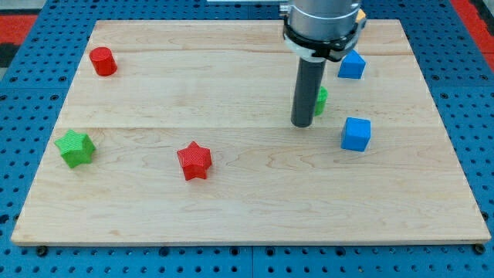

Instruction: Slide the green circle to the center right

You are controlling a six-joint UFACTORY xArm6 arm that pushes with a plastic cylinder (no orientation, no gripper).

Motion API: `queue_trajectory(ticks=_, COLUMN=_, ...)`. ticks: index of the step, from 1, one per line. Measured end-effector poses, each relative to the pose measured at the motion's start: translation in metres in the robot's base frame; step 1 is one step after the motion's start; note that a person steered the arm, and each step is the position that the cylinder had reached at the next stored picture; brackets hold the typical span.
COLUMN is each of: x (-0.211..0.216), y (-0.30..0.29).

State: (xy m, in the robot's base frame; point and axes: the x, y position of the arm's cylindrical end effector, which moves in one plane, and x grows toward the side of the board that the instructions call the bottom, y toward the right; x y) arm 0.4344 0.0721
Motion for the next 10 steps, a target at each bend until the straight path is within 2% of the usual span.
queue_trajectory(ticks=1, x=-0.022, y=0.000)
queue_trajectory(ticks=2, x=-0.038, y=0.025)
queue_trajectory(ticks=3, x=-0.038, y=0.048)
queue_trajectory(ticks=4, x=-0.037, y=0.023)
queue_trajectory(ticks=6, x=-0.061, y=0.017)
queue_trajectory(ticks=7, x=-0.064, y=0.023)
queue_trajectory(ticks=9, x=-0.063, y=0.116)
queue_trajectory(ticks=10, x=-0.041, y=0.081)
